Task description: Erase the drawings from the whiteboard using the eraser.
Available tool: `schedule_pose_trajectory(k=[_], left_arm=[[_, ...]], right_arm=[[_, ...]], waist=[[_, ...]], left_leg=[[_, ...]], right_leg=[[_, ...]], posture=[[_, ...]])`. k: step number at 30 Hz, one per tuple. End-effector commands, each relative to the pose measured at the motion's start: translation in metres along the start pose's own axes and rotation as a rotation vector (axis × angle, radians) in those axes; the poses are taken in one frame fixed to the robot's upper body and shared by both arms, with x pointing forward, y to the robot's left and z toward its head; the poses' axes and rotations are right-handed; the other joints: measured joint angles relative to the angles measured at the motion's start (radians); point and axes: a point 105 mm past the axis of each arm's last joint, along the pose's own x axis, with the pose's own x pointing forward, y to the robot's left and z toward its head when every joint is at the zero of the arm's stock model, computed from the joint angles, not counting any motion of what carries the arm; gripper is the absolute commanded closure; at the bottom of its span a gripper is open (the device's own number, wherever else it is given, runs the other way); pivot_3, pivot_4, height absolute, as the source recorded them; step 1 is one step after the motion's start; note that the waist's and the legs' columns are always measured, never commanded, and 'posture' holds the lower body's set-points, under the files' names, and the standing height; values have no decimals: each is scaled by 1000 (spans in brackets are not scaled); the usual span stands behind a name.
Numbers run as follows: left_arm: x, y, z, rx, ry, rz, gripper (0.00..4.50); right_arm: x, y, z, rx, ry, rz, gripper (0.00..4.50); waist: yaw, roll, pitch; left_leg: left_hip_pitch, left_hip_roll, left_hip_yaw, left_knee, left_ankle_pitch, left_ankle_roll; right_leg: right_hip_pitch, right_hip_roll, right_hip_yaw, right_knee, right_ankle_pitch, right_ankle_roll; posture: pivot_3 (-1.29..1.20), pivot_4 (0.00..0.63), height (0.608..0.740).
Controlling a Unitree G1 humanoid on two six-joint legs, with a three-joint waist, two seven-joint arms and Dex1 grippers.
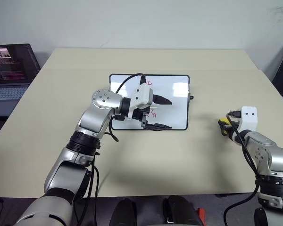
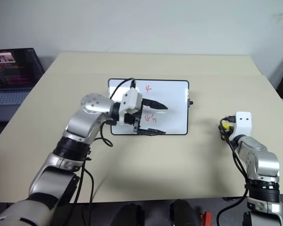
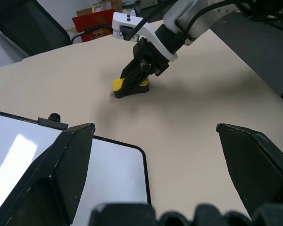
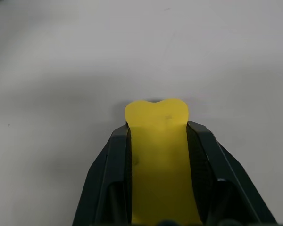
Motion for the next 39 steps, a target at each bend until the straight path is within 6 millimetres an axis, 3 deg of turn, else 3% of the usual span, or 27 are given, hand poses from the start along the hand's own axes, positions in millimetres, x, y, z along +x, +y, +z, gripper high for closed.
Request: schedule_pose_trajectory(k=[1,8,13,18,23,26,31,39], left_arm=[[-3,2,10,51,-9,12,0],[-4,1,10,33,-15,17,0],[-12,-4,7,-24,-17,38,0],[-37,11,-1,-116,-6,272,0],[-60,7,-12,-188,38,393,0],[-76,8,-20,-229,87,489,0],[-95,12,-27,-246,163,593,0],[-115,26,-40,-311,233,730,0]], right_arm=[[0,1,8,-14,-32,0,3272],[0,3,9,-17,-48,0,3272],[-13,14,25,-24,-130,41,3272],[-48,54,36,-147,-223,194,3272],[-75,84,37,-190,-265,270,3272],[-88,116,46,-170,-308,373,3272],[-87,165,71,-215,-363,525,3272],[-59,230,135,-315,-465,678,3272]], waist=[[-1,0,0],[-1,0,0],[-3,0,0],[0,1,0],[-2,1,0],[-3,1,0],[-2,1,0],[-2,0,0]], left_leg=[[0,0,0,0,0,0],[0,0,0,0,0,0],[0,0,0,0,0,0],[-1,2,-2,0,0,0],[0,2,-2,0,0,0],[0,3,-2,1,0,0],[1,3,-3,1,0,0],[1,2,-3,1,0,0]], right_leg=[[0,0,0,0,0,0],[0,0,0,1,0,0],[0,0,0,1,0,0],[0,0,-1,1,0,0],[0,-2,-1,1,0,0],[0,-2,-1,2,0,0],[0,-2,-2,3,1,1],[0,-2,-2,2,1,1]], posture=[[0,150,740],[0,150,740],[0,150,740],[0,150,740],[0,150,740],[0,150,740],[0,150,740],[0,150,740]])
